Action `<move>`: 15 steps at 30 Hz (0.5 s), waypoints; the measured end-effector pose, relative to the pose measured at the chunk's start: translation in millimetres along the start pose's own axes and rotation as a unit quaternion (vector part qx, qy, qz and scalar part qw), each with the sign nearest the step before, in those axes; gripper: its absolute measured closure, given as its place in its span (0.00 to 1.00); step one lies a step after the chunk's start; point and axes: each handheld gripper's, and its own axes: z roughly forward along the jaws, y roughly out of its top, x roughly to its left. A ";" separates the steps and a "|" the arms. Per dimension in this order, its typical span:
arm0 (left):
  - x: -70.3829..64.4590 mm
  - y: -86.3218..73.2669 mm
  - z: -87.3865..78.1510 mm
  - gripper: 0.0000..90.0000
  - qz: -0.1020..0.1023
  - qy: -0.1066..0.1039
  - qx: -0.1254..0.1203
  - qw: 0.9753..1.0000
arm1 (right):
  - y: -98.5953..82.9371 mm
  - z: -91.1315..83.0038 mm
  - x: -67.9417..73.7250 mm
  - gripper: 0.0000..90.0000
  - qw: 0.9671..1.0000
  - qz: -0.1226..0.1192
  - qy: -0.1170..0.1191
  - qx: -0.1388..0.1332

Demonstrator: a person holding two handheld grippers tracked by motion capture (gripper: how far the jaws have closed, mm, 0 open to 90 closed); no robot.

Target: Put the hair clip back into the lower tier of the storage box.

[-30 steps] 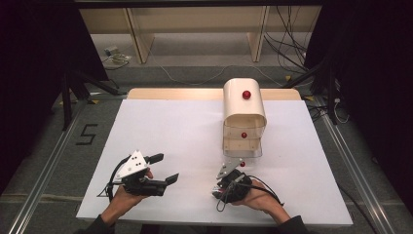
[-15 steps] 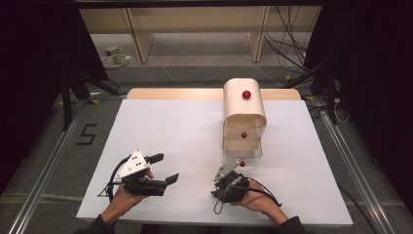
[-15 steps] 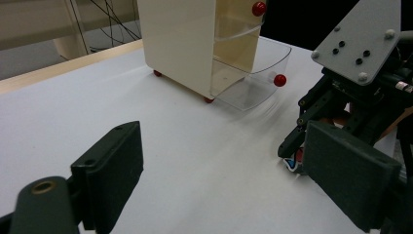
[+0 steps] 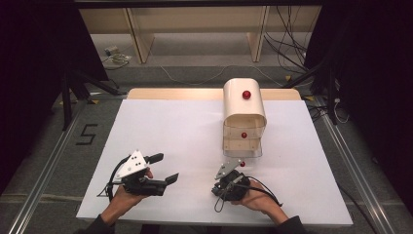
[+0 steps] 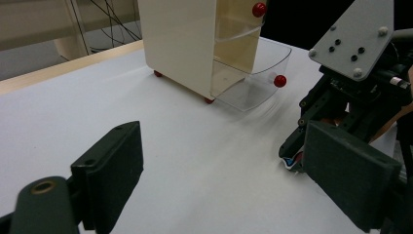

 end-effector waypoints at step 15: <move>0.0 0.2 -0.4 0.16 0.000 0.000 0.000 1.000 | -0.6 -8.0 -7.1 0.81 0.999 0.023 0.019 -0.031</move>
